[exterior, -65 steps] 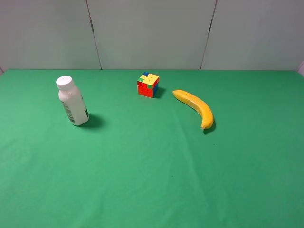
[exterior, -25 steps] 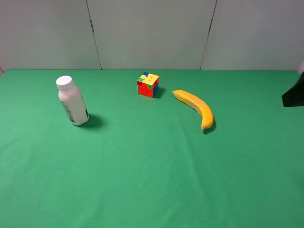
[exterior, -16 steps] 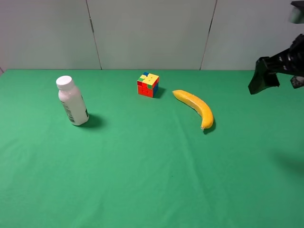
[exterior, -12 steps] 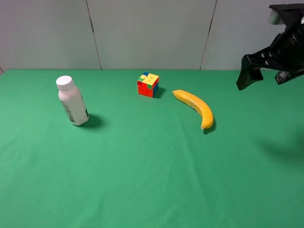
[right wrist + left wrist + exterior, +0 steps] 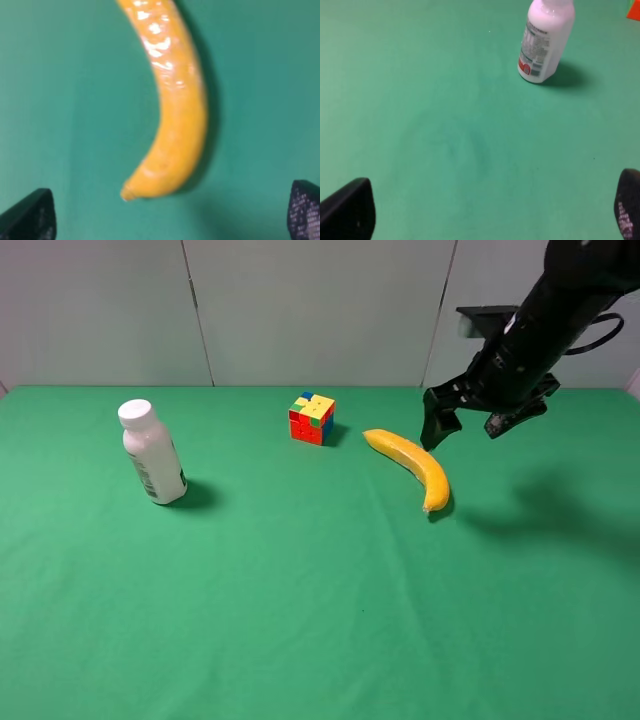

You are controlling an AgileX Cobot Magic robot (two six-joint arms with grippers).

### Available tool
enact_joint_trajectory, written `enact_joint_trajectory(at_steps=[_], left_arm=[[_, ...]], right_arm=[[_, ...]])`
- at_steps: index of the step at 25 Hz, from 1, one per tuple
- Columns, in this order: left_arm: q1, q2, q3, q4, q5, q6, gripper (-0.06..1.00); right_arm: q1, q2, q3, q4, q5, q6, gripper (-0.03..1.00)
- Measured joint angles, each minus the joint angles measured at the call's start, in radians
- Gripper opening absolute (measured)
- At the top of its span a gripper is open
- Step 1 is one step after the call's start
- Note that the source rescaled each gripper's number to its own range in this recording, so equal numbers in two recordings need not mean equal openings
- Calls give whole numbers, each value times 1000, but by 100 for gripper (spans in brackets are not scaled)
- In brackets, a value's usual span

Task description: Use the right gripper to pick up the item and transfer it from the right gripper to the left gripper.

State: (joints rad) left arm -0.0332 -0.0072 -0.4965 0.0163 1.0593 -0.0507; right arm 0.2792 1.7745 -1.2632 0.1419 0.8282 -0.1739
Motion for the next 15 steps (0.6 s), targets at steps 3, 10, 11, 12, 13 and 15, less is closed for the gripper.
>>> enact_joint_trajectory(at_steps=[3, 10, 11, 12, 13, 15], left_arm=[[0, 0, 0, 0, 0, 0, 93], [0, 0, 0, 0, 0, 0, 93], [0, 0, 0, 0, 0, 0, 93], [0, 0, 0, 0, 0, 0, 93], [0, 0, 0, 0, 0, 0, 93], [0, 0, 0, 0, 0, 0, 93]], right_arm=[[29, 47, 0, 0, -20, 3, 99], [49, 141, 0, -19, -57, 41, 99], [49, 150, 0, -29, -64, 52, 99], [49, 156, 0, -39, -69, 69, 99], [49, 164, 0, -51, -73, 83, 99], [49, 176, -1, -73, -81, 105, 99]])
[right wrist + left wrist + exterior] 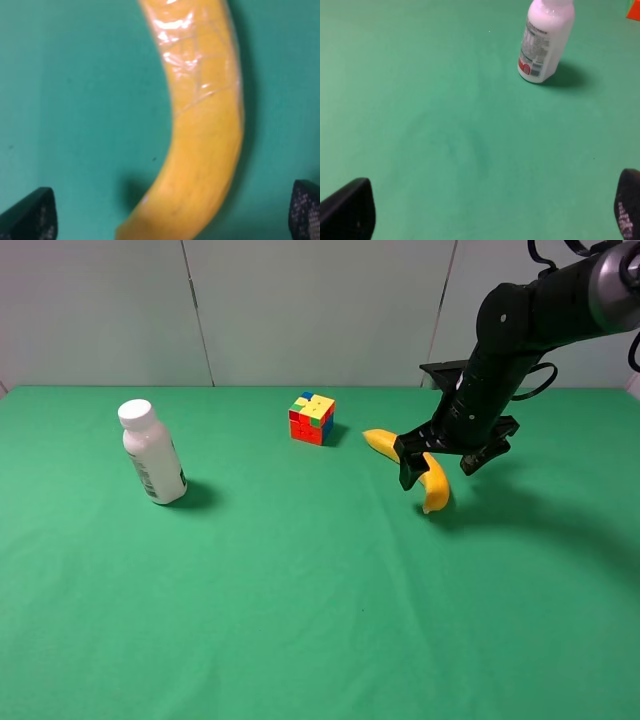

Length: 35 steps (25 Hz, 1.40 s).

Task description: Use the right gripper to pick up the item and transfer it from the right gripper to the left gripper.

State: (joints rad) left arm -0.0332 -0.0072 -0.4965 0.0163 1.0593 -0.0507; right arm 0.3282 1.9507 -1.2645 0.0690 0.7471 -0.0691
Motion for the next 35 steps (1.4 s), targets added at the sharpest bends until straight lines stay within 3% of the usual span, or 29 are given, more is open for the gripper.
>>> enact_joint_trajectory(at_steps=[23, 32, 35], left_arm=[[0, 0, 0, 0, 0, 0, 93], [0, 0, 0, 0, 0, 0, 93], [0, 0, 0, 0, 0, 0, 93]], right_arm=[[0, 91, 0, -32, -40, 37, 98], [0, 91, 0, -32, -38, 37, 36], [0, 91, 0, -32, -35, 37, 8]])
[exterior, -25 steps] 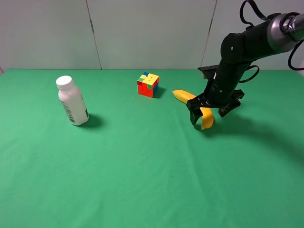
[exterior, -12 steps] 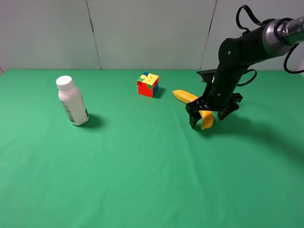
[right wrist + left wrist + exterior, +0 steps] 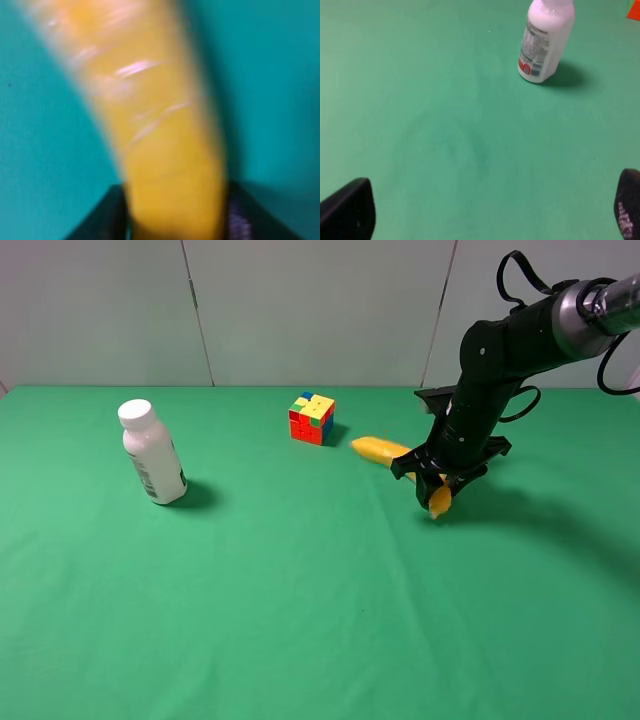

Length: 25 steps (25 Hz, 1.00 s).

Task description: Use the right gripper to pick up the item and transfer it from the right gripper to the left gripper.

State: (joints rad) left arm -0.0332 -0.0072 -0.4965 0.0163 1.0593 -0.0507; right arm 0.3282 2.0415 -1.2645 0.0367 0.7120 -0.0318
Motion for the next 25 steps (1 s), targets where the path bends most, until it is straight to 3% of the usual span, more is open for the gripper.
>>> enact_joint_trajectory(at_steps=[1, 2, 12, 25], left_arm=[[0, 0, 0, 0, 0, 0, 93], [0, 0, 0, 0, 0, 0, 93], [0, 0, 0, 0, 0, 0, 93], [0, 0, 0, 0, 0, 0, 93]], right_arm=[[0, 0, 0, 0, 2, 0, 0], [0, 0, 0, 0, 2, 0, 0], [0, 0, 0, 11, 12, 3, 0], [0, -168, -1, 22, 144, 7, 0]])
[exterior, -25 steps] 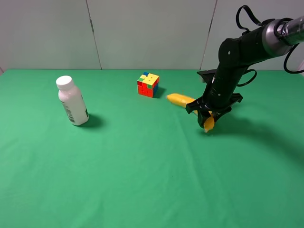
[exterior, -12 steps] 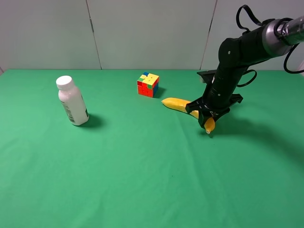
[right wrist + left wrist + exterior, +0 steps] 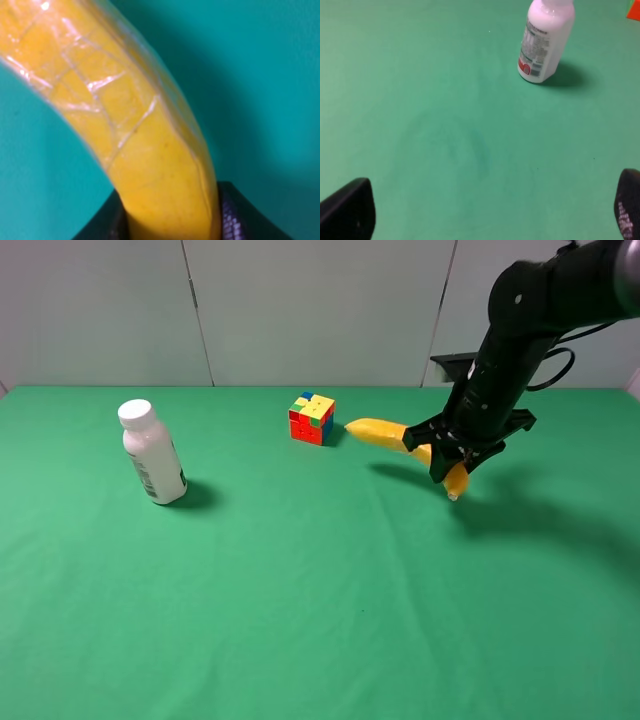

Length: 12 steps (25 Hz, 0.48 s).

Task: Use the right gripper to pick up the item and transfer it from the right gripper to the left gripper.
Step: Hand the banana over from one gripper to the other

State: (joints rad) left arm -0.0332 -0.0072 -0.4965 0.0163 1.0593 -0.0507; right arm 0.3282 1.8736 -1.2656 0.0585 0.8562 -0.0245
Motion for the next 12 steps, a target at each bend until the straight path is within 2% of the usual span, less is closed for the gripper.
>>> enact_joint_trajectory(at_steps=[12], left_arm=[[0, 0, 0, 0, 0, 0, 93]], right_arm=[[0, -159, 0, 8, 110, 1, 0]])
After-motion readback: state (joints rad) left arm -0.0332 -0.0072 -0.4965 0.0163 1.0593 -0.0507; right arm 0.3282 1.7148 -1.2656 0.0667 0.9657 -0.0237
